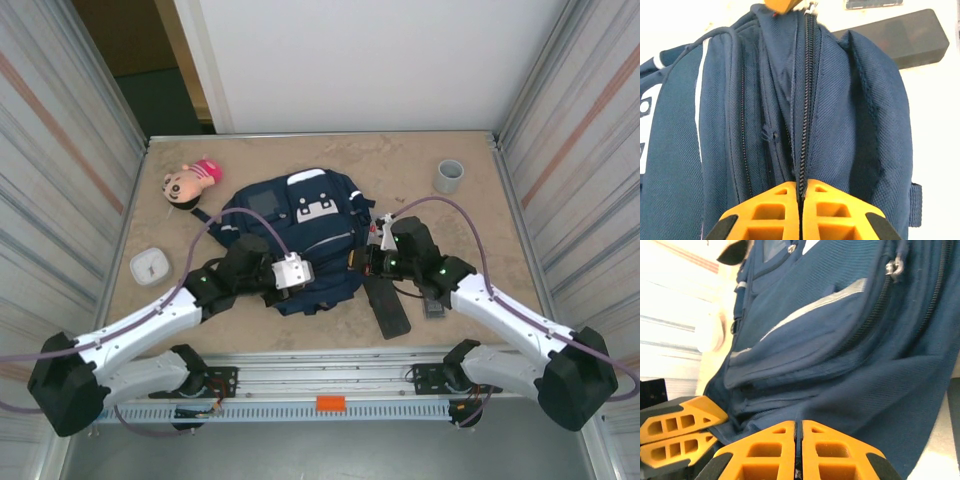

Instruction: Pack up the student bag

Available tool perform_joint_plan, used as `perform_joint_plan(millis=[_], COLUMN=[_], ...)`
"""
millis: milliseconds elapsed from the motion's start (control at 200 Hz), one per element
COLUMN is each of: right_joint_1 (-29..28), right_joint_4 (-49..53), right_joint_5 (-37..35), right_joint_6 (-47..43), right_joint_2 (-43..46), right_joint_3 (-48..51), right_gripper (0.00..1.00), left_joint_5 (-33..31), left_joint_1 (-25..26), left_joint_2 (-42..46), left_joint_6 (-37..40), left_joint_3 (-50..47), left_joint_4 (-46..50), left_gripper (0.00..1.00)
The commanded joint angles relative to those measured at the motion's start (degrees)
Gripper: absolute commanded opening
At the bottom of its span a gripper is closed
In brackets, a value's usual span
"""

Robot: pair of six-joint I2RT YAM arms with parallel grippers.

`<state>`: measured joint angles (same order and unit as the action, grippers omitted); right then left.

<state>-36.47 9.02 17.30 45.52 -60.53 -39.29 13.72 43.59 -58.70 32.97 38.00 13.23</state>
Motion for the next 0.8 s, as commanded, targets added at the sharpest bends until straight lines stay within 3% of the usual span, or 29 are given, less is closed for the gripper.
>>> perform_joint_plan(millis=[0, 120, 160, 210, 316, 476, 551, 722, 797], right_joint_1=[1.7, -2.9, -4.5, -6.3, -8.9, -10.6, -11.0, -9.1, -6.8], right_joint_4=[0.5, -4.1, -4.9, -5.2, -5.4, -6.3, -6.8, -0.5, -0.3], right_joint_5=[-1.3, -2.1, -2.6, -3.2, -4.4, -3.8, -2.5, -3.7, -3.9], right_joint_6=[0.6, 1.3, 1.0, 0.6, -0.2, -1.4, -1.9, -3.6, -3.1], right_joint_2=[3.5, 3.4, 3.5, 3.2, 2.1, 0.6, 0.2, 1.3, 3.1], right_joint_3=[1.3, 2.0, 1.6, 0.7, -1.4, -4.1, -4.9, -5.8, -3.2], right_gripper=[0.00, 0.00, 0.00, 0.00, 0.00, 0.00, 0.00, 0.00, 0.00], left_joint_5=[-7.0, -1.7, 1.8, 3.9, 0.3, -4.5, -7.2, -7.9, -4.4], left_joint_1=[-3.9, -4.1, -3.6, -1.8, 3.4, 6.1, 6.4, 6.1, 4.4], left_joint_2=[4.4, 6.2, 6.4, 6.4, 5.0, -2.7, -5.9, -6.3, -2.9], left_joint_6=[2.3, 1.6, 1.4, 1.1, -2.5, -6.2, -5.6, -5.2, -6.0], left_joint_3=[-0.2, 0.4, 0.8, 0.9, 0.6, 4.0, 4.7, 3.9, 2.6], left_joint_4=[11.5, 11.9, 11.4, 9.1, 0.6, -3.1, -3.8, -5.0, -5.3], left_gripper=[0.01, 0.08, 0.17, 0.37, 0.56, 0.67, 0.65, 0.18, 0.09])
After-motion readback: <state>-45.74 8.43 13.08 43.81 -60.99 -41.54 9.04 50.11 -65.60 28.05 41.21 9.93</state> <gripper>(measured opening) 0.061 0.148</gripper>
